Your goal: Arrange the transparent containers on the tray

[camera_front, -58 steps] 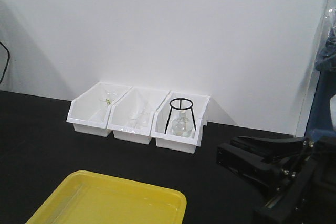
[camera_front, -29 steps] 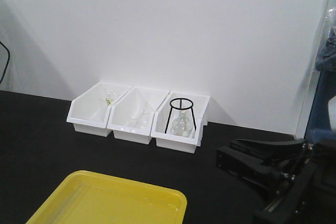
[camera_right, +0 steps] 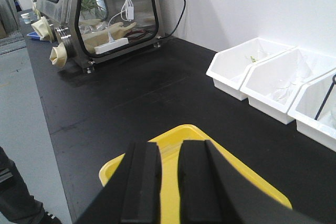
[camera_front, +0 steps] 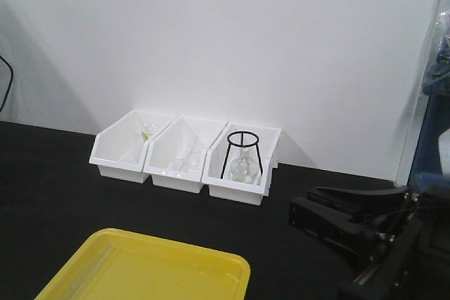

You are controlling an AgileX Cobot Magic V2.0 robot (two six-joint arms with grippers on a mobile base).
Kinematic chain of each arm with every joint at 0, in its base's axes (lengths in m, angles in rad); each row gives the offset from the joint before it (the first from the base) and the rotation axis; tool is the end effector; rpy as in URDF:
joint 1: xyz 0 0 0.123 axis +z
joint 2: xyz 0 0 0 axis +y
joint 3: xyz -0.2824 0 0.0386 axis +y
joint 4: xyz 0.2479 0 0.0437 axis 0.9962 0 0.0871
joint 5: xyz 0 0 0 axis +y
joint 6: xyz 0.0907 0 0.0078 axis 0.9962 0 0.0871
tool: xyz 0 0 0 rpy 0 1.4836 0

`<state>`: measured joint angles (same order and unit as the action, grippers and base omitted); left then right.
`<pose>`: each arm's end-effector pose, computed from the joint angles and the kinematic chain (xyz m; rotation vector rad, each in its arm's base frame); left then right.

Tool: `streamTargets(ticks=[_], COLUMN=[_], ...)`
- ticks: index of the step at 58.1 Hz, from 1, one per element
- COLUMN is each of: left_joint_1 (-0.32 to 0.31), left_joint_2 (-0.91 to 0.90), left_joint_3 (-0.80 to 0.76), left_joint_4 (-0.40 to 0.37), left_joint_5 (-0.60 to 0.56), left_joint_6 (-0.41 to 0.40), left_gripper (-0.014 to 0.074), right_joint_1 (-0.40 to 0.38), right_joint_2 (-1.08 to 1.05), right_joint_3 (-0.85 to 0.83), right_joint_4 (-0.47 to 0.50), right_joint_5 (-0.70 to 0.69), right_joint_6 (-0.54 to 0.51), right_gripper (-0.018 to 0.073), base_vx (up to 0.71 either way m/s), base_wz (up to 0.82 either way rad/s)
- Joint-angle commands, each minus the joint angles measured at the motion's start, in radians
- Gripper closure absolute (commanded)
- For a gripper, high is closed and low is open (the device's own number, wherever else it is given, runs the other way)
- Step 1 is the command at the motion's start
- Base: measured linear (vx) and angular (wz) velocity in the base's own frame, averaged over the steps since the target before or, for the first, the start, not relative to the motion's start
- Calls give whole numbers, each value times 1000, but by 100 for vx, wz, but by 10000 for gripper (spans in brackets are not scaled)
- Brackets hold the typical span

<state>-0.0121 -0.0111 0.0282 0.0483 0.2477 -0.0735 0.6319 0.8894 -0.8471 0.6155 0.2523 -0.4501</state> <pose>0.0554 0.0004 0.1817 -0.0214 1.7480 -0.0180 0.1459 0.1232 0.3851 -0.5308 1.7025 0.6955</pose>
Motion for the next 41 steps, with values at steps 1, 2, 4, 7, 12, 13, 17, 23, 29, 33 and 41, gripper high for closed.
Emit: streamTargets(ticks=[1,2,4,7,12,13,17,23,29,33,41], left_joint_1=[3,3,3,3,3,3,3,3,3,3,3], left_joint_2=[-3,-3,-3,-3,-3,-3,-3,-3,-3,-3,-3], left_joint_3=[28,28,28,28,28,28,28,28,28,28,28], left_joint_4=[-6,-6,-6,-6,-6,-6,-6,-6,-6,-6,-6], left_joint_5=[-74,-74,-74,-74,-74,-74,-74,-74,-74,-74,-74], left_joint_6=[-11,-11,-11,-11,-11,-11,-11,-11,-11,-11,-11], left_gripper=[604,604,604,604,604,604,604,604,604,604,604], right_joint_1=[-4,-4,-5,-11,-54,-65,-136,-285,-436,-523,-608], right_joint_2=[-8,-8,-9,-23,-74,-86,-159,-318,-474,-571,-769], right_joint_3=[-32,-32,-32,-25,22,33,98,238,376,488,687], right_joint_4=[8,8,3,-28,-112,-127,-197,-337,-524,-615,-664], right_joint_5=[-61,-58,-54,-57,-65,-65,-60,-56,-60,-64,-73], right_joint_6=[-10,-10,-11,-18,-4,11,109,299,398,410,430], right_gripper=[358,358,360,373,430,447,510,574,573,573,571], base_vx=[0,0,0,0,0,0,0,0,0,0,0], base_wz=[0,0,0,0,0,0,0,0,0,0,0])
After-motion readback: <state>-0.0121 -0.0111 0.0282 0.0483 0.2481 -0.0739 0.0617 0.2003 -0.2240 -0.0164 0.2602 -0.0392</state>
